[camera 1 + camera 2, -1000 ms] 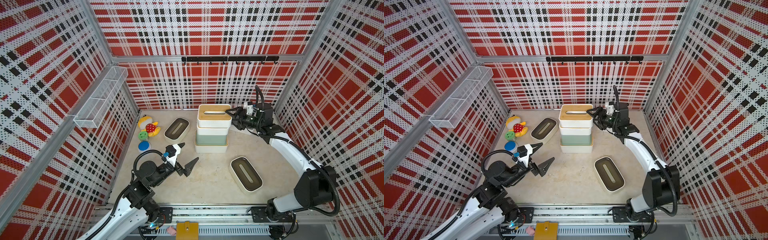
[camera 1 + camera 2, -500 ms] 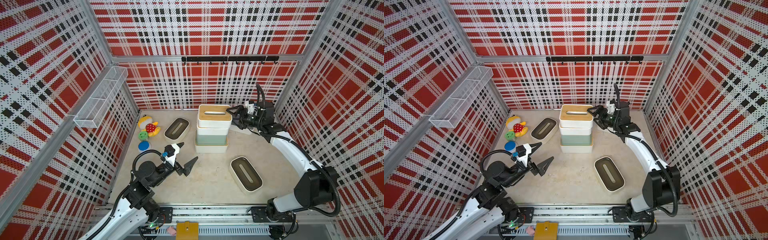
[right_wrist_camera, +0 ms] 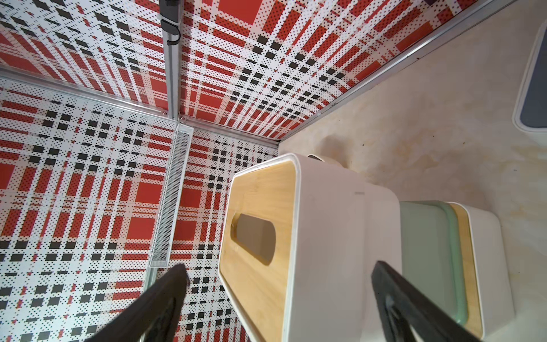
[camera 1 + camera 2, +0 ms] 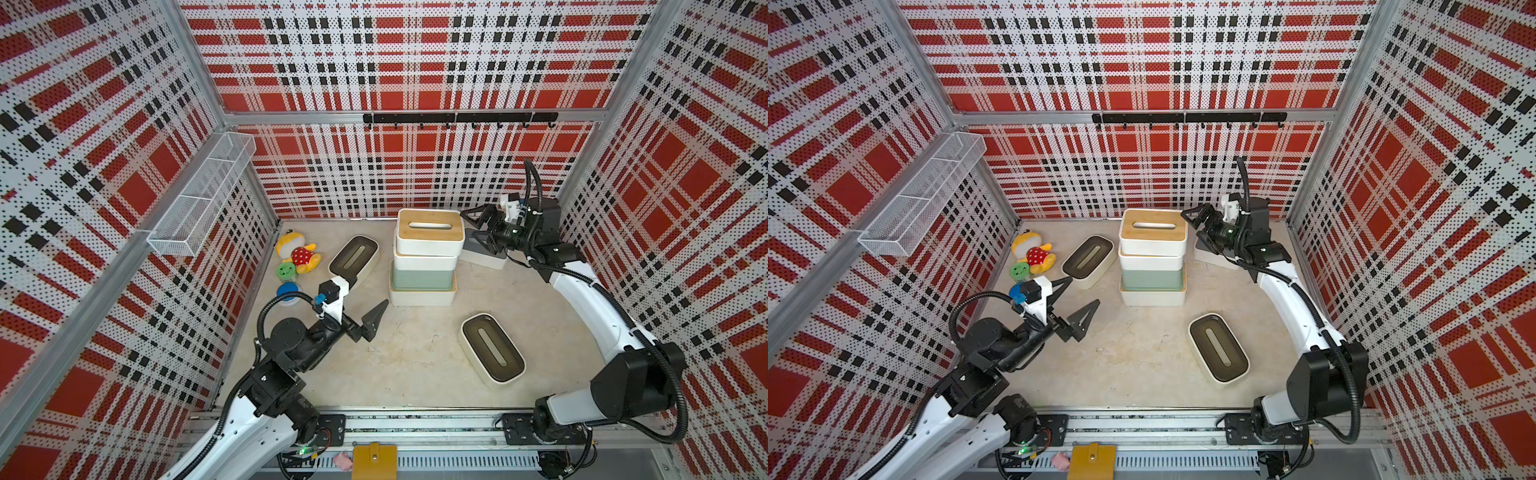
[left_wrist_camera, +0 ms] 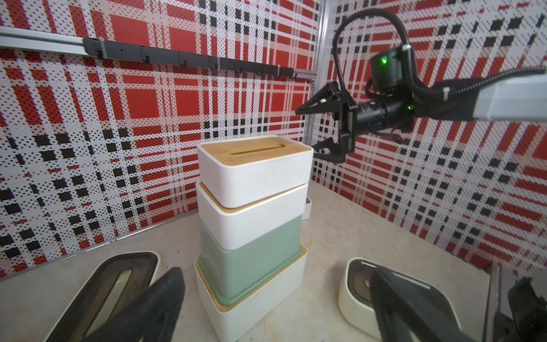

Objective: Stack the tissue boxes
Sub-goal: Place the tissue box at the tissue box, then adjust the tissue box on the tissue box.

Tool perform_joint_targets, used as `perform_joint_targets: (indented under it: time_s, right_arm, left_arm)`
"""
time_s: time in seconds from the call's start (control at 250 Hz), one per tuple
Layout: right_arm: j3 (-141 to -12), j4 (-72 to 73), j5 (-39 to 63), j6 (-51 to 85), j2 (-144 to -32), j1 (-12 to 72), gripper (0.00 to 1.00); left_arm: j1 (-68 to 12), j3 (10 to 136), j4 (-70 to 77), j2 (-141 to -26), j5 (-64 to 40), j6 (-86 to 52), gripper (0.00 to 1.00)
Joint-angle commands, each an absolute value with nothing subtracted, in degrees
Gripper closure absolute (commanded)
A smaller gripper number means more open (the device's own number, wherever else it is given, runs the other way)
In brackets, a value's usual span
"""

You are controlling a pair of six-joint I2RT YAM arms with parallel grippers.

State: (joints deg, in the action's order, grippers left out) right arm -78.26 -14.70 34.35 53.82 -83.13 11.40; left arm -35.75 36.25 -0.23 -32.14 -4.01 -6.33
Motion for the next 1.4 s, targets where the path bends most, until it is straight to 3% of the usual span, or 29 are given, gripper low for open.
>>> perform_joint_targets:
  time_s: [0.0,0.224,0.296,0.376,0.676,0.908,1.396]
  right_arm:
    - [-81.2,-16.3,35.2,49.4,-81.0,11.2,0.0]
    - [-84.9,-20.0,37.0,46.0,-82.6,11.3,0.0]
    - [-85.4,-20.1,37.0,46.2,-83.5,11.3,0.0]
    - [-86.0,-20.0,37.4,46.6,-84.8,11.3,0.0]
    - [-87.2,-19.3,38.4,48.3,-87.8,11.9,0.0]
    - [-87.5,-19.2,38.7,48.8,-89.0,13.0,0.0]
    - [-88.5,-18.6,39.7,48.9,-90.3,13.6,0.0]
  left_arm:
    - [-30.5,42.9,-1.8,-37.7,-8.4,-17.2,0.01]
    - [-10.3,54.9,9.3,-58.9,-36.3,-51.9,0.01]
    - [-8.6,58.9,13.1,-66.7,-42.6,-60.0,0.01]
    - [-9.3,64.3,12.4,-73.5,-47.6,-60.2,0.01]
    - [-12.2,76.0,-2.2,-85.0,-45.4,-52.5,0.0]
    - [-12.4,77.2,-7.4,-87.1,-39.6,-50.0,0.01]
    - [-13.0,73.3,6.9,-93.0,-43.5,-59.3,0.01]
